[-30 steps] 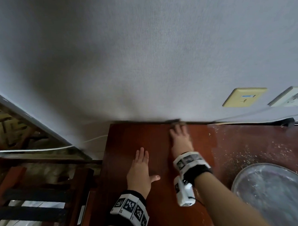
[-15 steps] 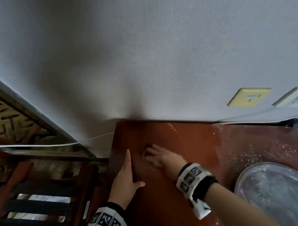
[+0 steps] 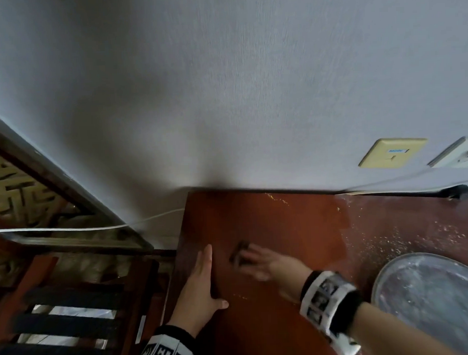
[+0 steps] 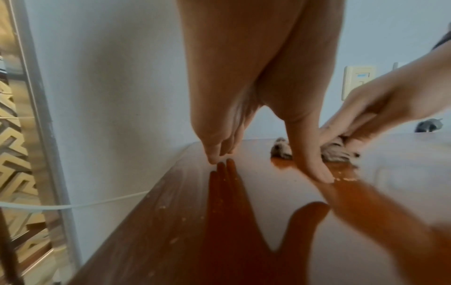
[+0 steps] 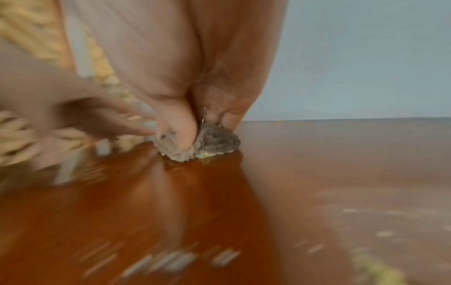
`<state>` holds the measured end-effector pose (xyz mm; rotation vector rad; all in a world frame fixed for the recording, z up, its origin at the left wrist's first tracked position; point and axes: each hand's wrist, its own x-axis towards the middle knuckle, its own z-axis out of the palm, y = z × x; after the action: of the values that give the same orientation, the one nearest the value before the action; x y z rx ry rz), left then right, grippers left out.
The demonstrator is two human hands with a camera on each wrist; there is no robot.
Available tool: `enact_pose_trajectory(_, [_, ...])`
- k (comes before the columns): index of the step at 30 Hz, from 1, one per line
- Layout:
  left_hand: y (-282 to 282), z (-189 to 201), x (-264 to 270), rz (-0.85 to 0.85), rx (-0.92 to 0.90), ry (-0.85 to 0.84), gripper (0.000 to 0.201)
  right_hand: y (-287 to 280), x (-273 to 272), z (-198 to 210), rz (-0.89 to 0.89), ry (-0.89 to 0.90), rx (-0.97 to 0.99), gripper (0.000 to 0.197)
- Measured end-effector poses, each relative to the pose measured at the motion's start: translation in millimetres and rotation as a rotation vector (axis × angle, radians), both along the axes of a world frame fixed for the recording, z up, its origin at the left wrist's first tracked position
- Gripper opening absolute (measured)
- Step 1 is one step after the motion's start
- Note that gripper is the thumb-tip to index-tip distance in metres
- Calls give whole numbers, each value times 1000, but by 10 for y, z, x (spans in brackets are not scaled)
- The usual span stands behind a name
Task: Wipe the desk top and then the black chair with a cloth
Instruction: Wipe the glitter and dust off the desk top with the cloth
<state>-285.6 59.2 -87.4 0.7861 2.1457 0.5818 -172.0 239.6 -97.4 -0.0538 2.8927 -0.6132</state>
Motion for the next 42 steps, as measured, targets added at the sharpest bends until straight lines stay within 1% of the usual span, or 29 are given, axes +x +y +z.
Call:
enact_pose_trajectory(1, [1, 3, -9, -7, 1, -2, 123, 202, 1, 1, -181, -20, -5, 59])
enact_pose_trajectory(3, [28, 7, -22, -6, 23, -1, 121, 455, 19, -32, -494, -85, -28, 62])
enact_pose_trajectory(4, [59, 7, -26, -6, 39, 5, 120, 501, -7, -72, -576, -85, -30, 64])
enact_pose_trajectory(7, [184, -1, -15, -42, 76, 30, 115, 534, -97, -151, -653, -72, -28, 64])
enact_pose_trajectory(9, [250, -16, -5, -63, 90, 37, 113, 680, -153, -135, -805, -58, 9, 67])
enact_pose_trajectory(11, [290, -24, -4, -64, 95, 44, 110, 783, -227, -83, -954, -101, 69, 67])
enact_pose_trajectory(12, [302, -28, -11, -58, 97, 51, 108, 751, -292, -61, -965, -113, 102, 66])
enact_pose_trajectory(13, [315, -33, -13, -53, 96, 57, 105, 663, -380, -44, -925, -128, 109, 66])
enact_pose_trajectory(14, [331, -39, -13, -51, 96, 62, 103, 541, -481, -39, -827, -123, 91, 68])
enact_pose_trajectory(17, [361, -71, -7, -28, 90, 63, 100, 226, -636, -53, -406, -123, 55, 67])
enact_pose_trajectory(18, [362, -91, -14, -10, 89, 55, 102, 275, -639, -56, -342, -112, 53, 65])
enact_pose_trajectory(19, [356, -109, -24, 6, 90, 42, 103, 401, -620, -60, -357, -104, 53, 63])
enact_pose_trajectory(20, [349, -128, -36, 17, 95, 26, 104, 560, -574, -79, -432, -75, 44, 62])
enact_pose_trajectory(22, [328, -147, -57, 32, 110, -6, 103, 853, -422, -135, -645, -12, 52, 58])
enact_pose_trajectory(23, [319, -150, -69, 37, 117, -18, 102, 953, -346, -166, -729, -11, 58, 57])
enact_pose_trajectory(26, [293, -152, -87, 39, 129, -44, 99, 1120, -92, -179, -861, -112, 89, 62])
enact_pose_trajectory(30, [242, -153, -82, 10, 102, -48, 93, 1339, 296, 2, -1056, -224, 103, 64])
enact_pose_trajectory(32, [224, -139, -68, 5, 98, -43, 91, 1302, 303, 71, -1137, -264, 95, 64])
enact_pose_trajectory(33, [224, -125, -61, 10, 102, -40, 89, 1213, 216, 89, -1127, -262, 99, 63])
enact_pose_trajectory(34, [227, -117, -58, 20, 109, -35, 86, 1080, 83, 86, -1061, -233, 111, 62])
enact_pose_trajectory(35, [240, -100, -62, 39, 117, -21, 83, 920, -77, 86, -949, -184, 115, 62])
enact_pose_trajectory(37, [253, -97, -71, 87, 121, 33, 80, 510, -420, 67, -636, -120, 68, 61])
enact_pose_trajectory(39, [231, -92, -55, 126, 94, 119, 80, 40, -699, 87, -331, -161, 15, 54])
enact_pose_trajectory(40, [207, -88, -44, 143, 78, 152, 80, -160, -783, 77, -207, -168, 14, 50])
enact_pose_trajectory(41, [173, -75, -36, 158, 60, 172, 80, -284, -833, 65, -123, -166, 14, 48])
enact_pose_trajectory(42, [132, -66, -36, 173, 43, 183, 81, -300, -856, 51, -95, -161, 9, 47])
